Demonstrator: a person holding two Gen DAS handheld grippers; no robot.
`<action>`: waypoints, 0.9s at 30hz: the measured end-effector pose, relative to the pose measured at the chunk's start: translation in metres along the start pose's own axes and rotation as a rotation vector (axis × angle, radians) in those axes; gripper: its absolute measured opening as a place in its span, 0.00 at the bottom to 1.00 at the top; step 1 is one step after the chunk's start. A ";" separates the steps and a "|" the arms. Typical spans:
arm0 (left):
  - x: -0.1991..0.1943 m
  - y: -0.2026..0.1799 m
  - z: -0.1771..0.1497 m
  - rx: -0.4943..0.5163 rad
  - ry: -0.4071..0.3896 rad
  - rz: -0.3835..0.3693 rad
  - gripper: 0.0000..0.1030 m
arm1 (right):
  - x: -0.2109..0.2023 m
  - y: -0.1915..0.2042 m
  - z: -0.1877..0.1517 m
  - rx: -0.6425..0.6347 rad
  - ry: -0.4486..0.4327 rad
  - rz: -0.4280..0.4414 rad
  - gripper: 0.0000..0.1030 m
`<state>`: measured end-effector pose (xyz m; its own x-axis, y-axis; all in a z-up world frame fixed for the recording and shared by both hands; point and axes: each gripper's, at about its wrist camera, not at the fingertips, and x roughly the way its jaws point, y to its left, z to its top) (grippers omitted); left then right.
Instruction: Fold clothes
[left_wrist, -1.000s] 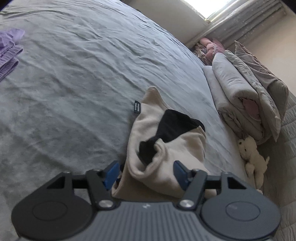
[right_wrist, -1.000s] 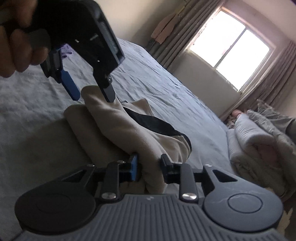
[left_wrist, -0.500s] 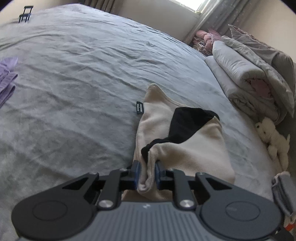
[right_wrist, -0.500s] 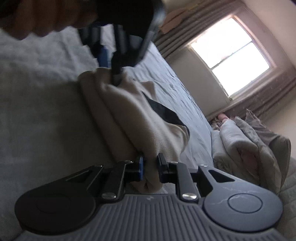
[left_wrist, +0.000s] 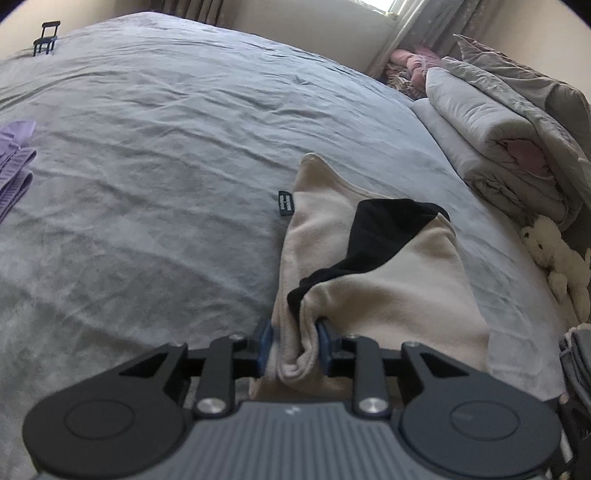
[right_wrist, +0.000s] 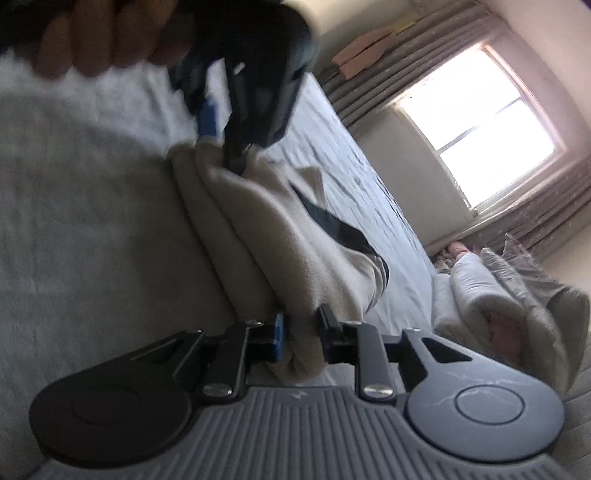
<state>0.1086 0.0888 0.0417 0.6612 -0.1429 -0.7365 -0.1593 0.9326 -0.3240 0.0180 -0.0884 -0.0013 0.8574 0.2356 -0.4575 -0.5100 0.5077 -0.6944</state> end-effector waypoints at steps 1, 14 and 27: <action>0.000 -0.001 0.000 0.004 -0.002 0.003 0.27 | -0.002 -0.009 0.000 0.052 -0.013 0.026 0.29; -0.001 -0.001 -0.002 0.002 -0.007 0.011 0.29 | 0.017 -0.089 -0.015 0.755 0.027 0.214 0.26; -0.002 -0.005 -0.004 0.047 -0.022 0.030 0.31 | 0.020 -0.076 -0.016 0.724 0.086 0.196 0.29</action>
<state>0.1051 0.0825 0.0424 0.6729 -0.1079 -0.7318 -0.1447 0.9510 -0.2733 0.0727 -0.1356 0.0329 0.7323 0.3274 -0.5971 -0.4548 0.8877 -0.0711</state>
